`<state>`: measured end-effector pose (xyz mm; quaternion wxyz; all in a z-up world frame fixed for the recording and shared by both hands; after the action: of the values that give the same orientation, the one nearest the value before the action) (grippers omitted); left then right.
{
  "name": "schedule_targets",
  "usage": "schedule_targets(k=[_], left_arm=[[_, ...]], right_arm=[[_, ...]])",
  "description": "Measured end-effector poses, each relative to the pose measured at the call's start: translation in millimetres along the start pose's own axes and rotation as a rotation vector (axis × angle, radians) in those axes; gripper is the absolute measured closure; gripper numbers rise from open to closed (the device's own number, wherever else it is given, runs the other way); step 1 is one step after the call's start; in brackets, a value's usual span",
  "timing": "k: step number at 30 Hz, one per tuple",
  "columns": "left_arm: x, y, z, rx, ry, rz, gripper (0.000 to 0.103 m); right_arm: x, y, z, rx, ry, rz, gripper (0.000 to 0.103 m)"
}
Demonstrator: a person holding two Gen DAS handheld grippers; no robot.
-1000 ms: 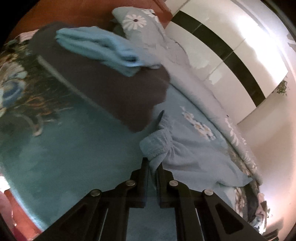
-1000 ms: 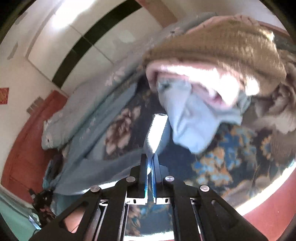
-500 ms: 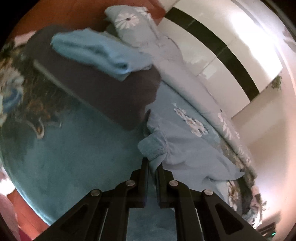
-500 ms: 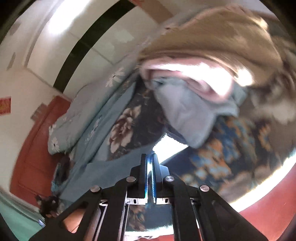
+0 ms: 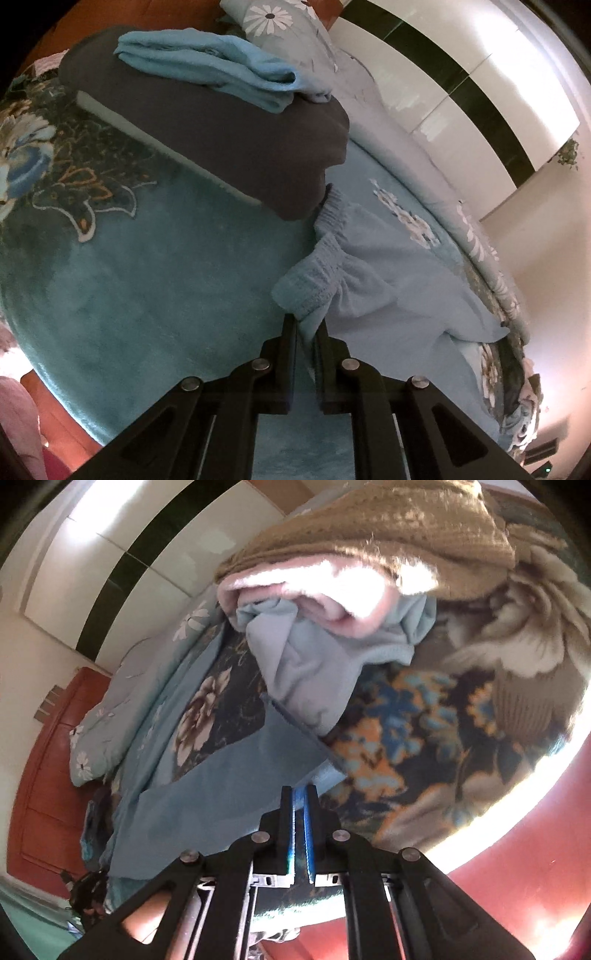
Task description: Fold clothes
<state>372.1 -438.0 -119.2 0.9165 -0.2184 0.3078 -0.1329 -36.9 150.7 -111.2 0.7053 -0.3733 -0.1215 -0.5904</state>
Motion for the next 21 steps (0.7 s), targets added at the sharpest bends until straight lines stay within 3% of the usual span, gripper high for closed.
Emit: schedule_targets(k=[2, 8, 13, 15, 16, 21], left_arm=[[-0.6, -0.1, 1.0, 0.002, 0.002, -0.003, 0.092], [-0.7, 2.2, -1.4, 0.019, -0.002, -0.001, 0.092], [1.5, 5.3, -1.5, 0.028, -0.003, 0.006, 0.091], [2.9, 5.3, -1.3, 0.029, 0.001, 0.009, 0.091], [3.6, 5.1, -0.9, 0.031, 0.003, 0.01, 0.091], [-7.6, -10.2, 7.9, 0.003, 0.043, 0.006, 0.093]], right_arm=[[-3.3, 6.0, -0.6, 0.011, -0.002, -0.016, 0.069], [6.0, 19.3, -18.4, 0.035, -0.088, -0.048, 0.068], [27.9, 25.7, -37.5, 0.068, -0.117, -0.003, 0.069], [31.7, 25.6, -37.0, 0.065, -0.128, -0.004, 0.093], [32.9, 24.4, -35.3, 0.065, -0.153, -0.021, 0.099], [65.8, -12.9, -9.9, -0.021, -0.241, 0.038, 0.1]])
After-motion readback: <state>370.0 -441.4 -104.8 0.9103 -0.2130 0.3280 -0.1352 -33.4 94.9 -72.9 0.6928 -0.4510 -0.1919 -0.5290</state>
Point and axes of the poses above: each gripper's, at about its wrist camera, not at the fingertips, and z roughly against the way its jaws point, x to its left, y to its underside, the point moved 6 cm from there along -z, roughly the way its jaws point, and after that the axes turned 1 degree about -y, right-handed, at the moved point
